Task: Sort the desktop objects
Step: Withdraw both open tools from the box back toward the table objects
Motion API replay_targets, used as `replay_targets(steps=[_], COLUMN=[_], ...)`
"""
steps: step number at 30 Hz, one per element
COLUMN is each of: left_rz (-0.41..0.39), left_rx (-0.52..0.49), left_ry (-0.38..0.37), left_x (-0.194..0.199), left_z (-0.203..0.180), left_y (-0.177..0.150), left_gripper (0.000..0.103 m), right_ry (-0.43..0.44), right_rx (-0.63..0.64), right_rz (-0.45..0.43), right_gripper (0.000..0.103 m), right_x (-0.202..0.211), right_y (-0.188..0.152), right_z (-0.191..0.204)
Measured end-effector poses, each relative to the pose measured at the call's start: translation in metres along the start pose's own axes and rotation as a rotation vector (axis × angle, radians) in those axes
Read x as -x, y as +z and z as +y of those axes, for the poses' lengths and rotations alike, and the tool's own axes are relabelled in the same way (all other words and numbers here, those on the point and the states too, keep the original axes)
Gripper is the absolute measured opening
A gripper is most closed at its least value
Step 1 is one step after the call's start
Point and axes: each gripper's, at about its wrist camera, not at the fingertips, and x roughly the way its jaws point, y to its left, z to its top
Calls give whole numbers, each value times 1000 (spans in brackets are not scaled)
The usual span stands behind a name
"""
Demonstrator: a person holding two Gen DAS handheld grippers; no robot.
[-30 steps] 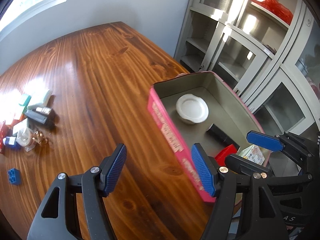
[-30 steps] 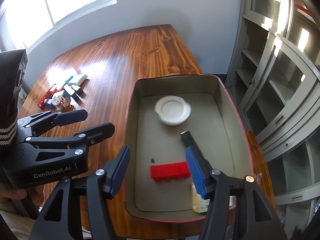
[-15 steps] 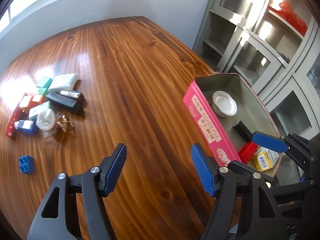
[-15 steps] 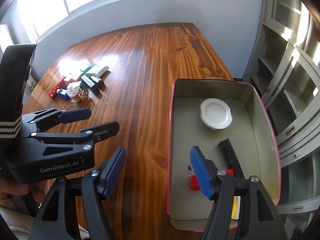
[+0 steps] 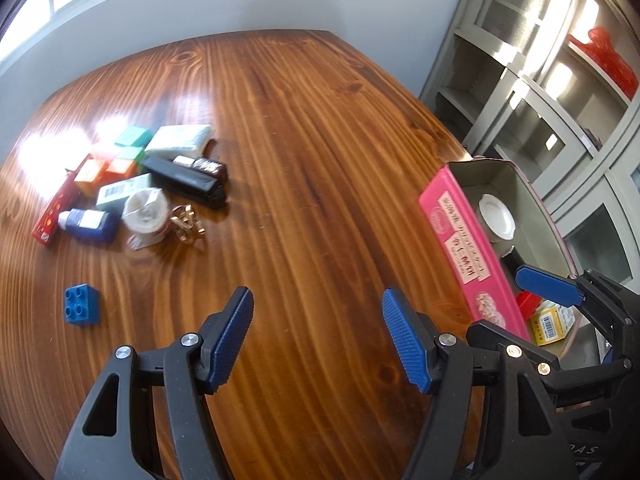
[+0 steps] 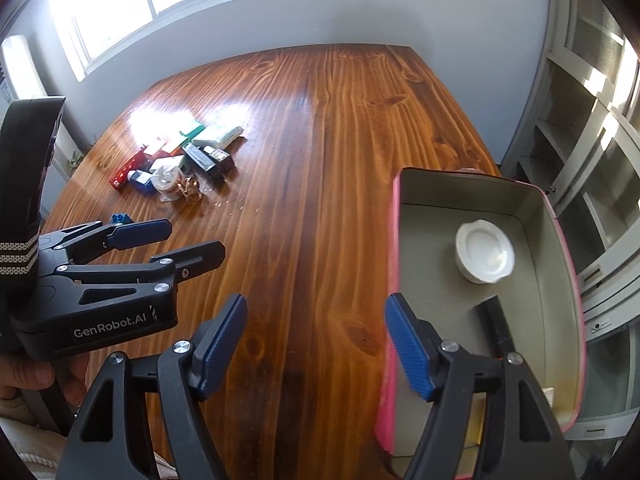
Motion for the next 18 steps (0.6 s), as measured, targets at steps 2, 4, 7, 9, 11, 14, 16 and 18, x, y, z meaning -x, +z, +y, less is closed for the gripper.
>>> replay_targets(steps=[2,4,7,9,11,14,16,18], left_rz=[3,6,8,9,9,8,6,7], left_rx=[11,22,43,56,72,93,104,115], left_ry=[7,14,26,32,41,53,59,68], left_x=[0,1,2,2,2,3,4,5], left_z=[7,15,26,33,41,52,57,63], left_y=[-1,-2,-3,-3,-4,-4,-5,-5], left_gripper=[71,71,71,71,71,71,71,71], right_ry=[5,9,14,17,19,23,27,32], right_rx=[5,11,19,26,32,42,49,58], right_rz=[4,7,12,16,17,20,22,24], right_gripper=[76,76,76,76,76,77,77,78], right_x=[-2,-5,-9,-11,-12,-16,-18,-20], right_y=[1,2,5,7,9,12,15,17], right_z=[5,10,16,21,24,29,33,37])
